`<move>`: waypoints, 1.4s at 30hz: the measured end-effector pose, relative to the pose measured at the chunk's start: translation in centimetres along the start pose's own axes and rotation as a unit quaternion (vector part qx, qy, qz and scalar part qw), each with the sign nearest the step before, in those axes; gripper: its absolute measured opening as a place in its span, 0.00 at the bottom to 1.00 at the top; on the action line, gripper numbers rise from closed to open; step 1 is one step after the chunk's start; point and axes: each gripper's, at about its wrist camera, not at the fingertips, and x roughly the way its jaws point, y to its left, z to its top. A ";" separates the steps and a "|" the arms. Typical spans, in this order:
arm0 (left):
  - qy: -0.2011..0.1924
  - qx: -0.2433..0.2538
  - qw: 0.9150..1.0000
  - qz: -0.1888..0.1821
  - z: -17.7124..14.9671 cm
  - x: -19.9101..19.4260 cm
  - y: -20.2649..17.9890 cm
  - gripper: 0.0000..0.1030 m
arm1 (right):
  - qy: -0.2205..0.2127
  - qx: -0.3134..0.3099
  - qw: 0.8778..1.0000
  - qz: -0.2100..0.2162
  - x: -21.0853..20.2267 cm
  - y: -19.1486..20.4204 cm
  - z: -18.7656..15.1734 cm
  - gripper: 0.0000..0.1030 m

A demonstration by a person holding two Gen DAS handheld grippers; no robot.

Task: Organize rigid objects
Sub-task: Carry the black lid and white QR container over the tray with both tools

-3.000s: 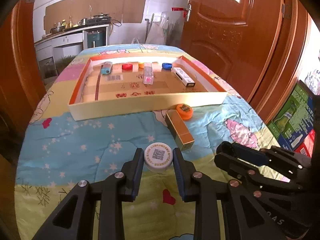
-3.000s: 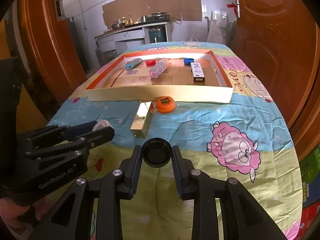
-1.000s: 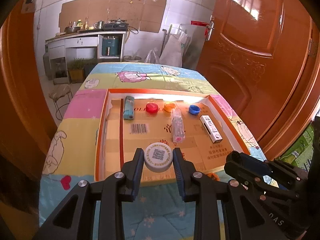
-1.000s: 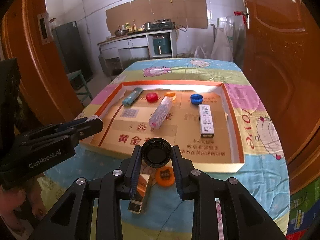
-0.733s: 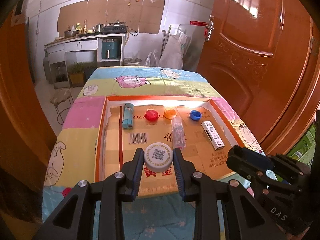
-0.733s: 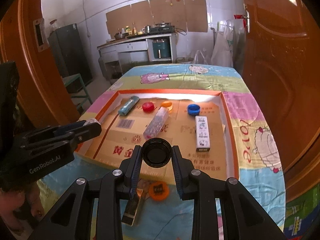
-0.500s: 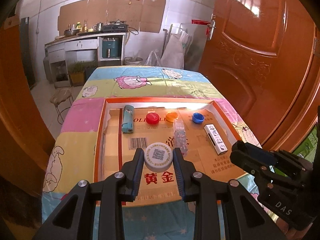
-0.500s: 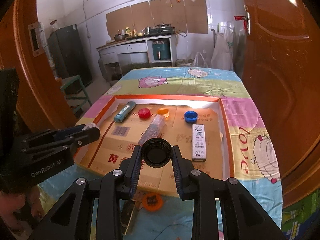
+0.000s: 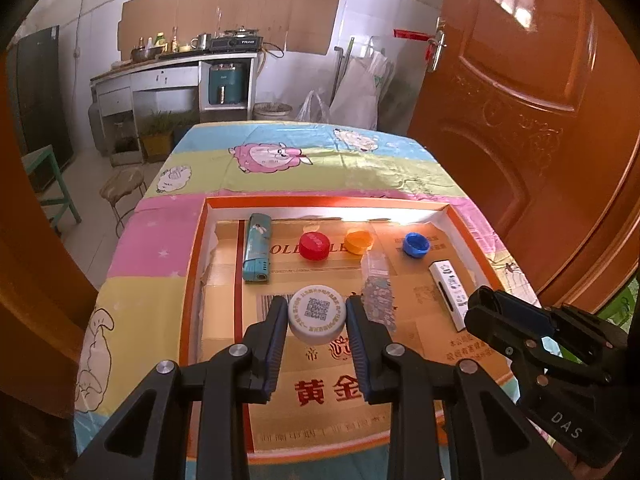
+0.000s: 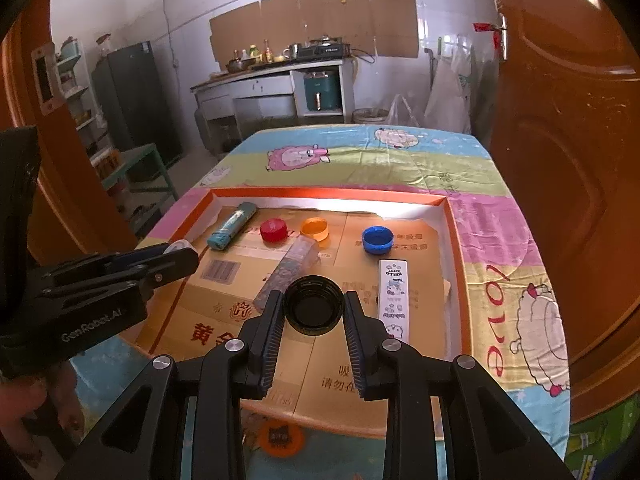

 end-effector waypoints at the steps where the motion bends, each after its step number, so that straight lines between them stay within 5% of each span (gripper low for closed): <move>1: 0.001 0.000 1.000 0.001 0.1 0.2 0.0 0.29 | 0.002 0.000 1.000 0.001 0.3 0.0 0.0 0.30; 42: 0.048 0.004 0.999 0.006 0.9 7.4 0.8 0.30 | 0.055 -0.004 0.998 0.001 7.2 -1.3 0.6 0.30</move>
